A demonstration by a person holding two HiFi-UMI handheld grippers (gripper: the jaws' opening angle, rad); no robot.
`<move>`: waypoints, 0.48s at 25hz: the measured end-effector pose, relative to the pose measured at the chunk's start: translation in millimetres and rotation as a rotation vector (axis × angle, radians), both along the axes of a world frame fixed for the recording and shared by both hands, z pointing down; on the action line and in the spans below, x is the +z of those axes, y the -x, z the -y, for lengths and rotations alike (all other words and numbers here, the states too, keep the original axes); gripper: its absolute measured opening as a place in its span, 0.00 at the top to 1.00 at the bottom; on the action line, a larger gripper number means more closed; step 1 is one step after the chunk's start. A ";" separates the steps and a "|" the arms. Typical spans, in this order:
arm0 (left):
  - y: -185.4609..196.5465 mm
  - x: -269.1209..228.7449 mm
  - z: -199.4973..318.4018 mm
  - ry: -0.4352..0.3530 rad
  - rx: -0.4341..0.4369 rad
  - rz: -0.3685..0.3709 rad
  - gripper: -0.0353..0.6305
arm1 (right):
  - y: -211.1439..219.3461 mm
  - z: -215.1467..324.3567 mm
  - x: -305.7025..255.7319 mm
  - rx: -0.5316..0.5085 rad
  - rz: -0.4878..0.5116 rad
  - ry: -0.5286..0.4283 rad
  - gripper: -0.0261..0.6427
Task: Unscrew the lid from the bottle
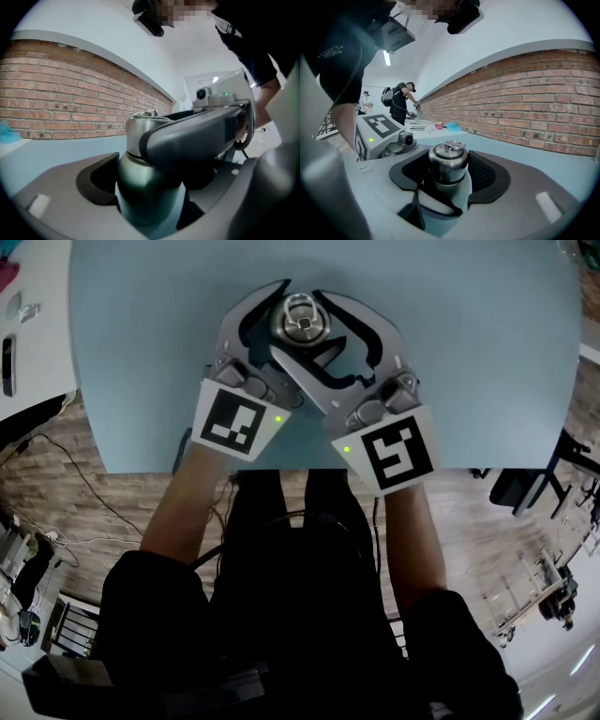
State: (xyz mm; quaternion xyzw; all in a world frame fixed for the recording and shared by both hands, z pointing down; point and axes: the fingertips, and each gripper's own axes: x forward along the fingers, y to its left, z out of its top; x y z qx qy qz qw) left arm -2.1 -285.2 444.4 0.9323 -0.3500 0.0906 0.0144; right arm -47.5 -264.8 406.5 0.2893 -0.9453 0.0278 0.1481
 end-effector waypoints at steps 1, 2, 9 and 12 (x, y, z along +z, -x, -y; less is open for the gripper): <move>-0.3 -0.1 -0.1 0.000 0.018 -0.001 0.39 | 0.3 0.0 0.1 -0.024 0.000 0.001 0.57; -0.9 -0.2 -0.3 0.000 0.035 -0.002 0.39 | 0.4 -0.1 0.1 -0.049 -0.002 0.001 0.57; -5.6 1.5 -5.8 0.018 0.193 0.018 0.38 | 0.4 -2.7 -1.1 -0.210 -0.012 0.011 0.57; -6.3 3.8 -8.0 0.031 0.267 0.033 0.38 | 0.6 -3.7 0.5 -0.273 -0.027 0.014 0.57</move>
